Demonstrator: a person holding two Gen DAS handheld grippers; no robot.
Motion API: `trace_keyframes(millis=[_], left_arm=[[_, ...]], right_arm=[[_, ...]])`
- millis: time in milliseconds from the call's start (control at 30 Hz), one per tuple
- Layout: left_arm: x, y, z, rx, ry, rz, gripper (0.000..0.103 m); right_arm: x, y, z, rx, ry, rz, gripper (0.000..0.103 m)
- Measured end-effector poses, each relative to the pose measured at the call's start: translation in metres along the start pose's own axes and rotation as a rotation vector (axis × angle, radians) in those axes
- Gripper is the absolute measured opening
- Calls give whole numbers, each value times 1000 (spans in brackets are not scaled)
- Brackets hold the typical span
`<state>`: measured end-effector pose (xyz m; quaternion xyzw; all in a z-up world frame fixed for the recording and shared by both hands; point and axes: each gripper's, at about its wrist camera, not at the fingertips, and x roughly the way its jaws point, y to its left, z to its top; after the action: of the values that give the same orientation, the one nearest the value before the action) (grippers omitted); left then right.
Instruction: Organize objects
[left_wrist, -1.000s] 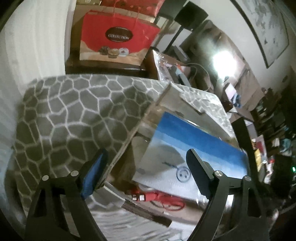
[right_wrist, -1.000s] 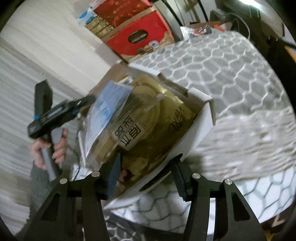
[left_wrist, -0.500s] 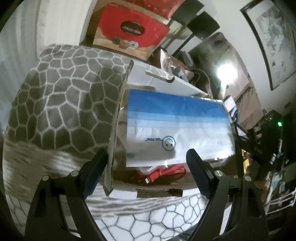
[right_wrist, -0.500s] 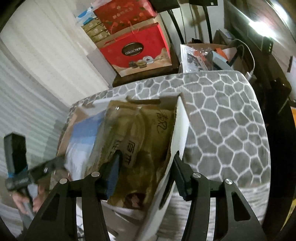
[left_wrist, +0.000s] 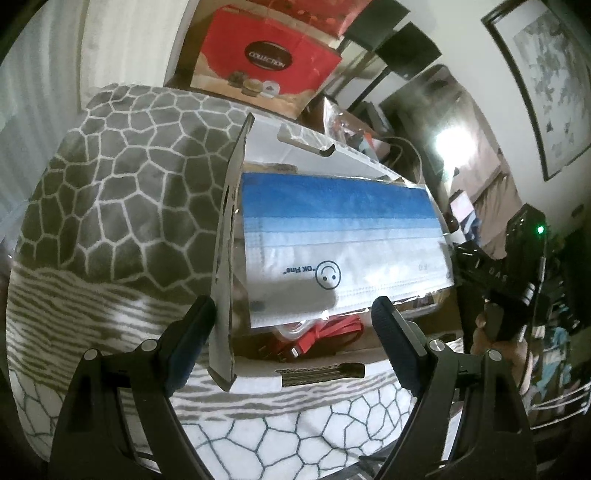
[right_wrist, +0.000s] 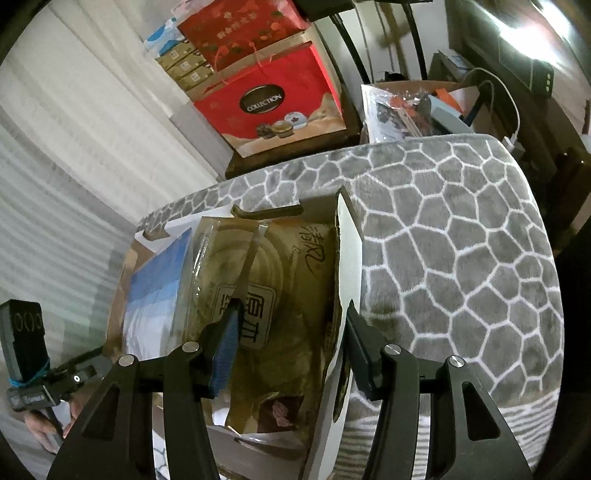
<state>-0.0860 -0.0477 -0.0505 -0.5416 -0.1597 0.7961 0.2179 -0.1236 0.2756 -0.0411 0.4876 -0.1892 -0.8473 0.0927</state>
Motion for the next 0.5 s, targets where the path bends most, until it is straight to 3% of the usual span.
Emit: trace_keyframes(millis=[100,167,333,500], left_arm=[[-1,-1,0,10,5,-2,84],[-3,0,0,9,2,-14,84],[-16,-4,3,43,-46,36,84],[-18,-6,8,50,-46,37,84]], right_arm=[[-3,1,-2,-7,7,-12,60],[-13,4,-5,-25,-18,-45,75],[-47,14,-8,-45,-93,-113,77],[-69,46,-1,-115,-177,-145,78]])
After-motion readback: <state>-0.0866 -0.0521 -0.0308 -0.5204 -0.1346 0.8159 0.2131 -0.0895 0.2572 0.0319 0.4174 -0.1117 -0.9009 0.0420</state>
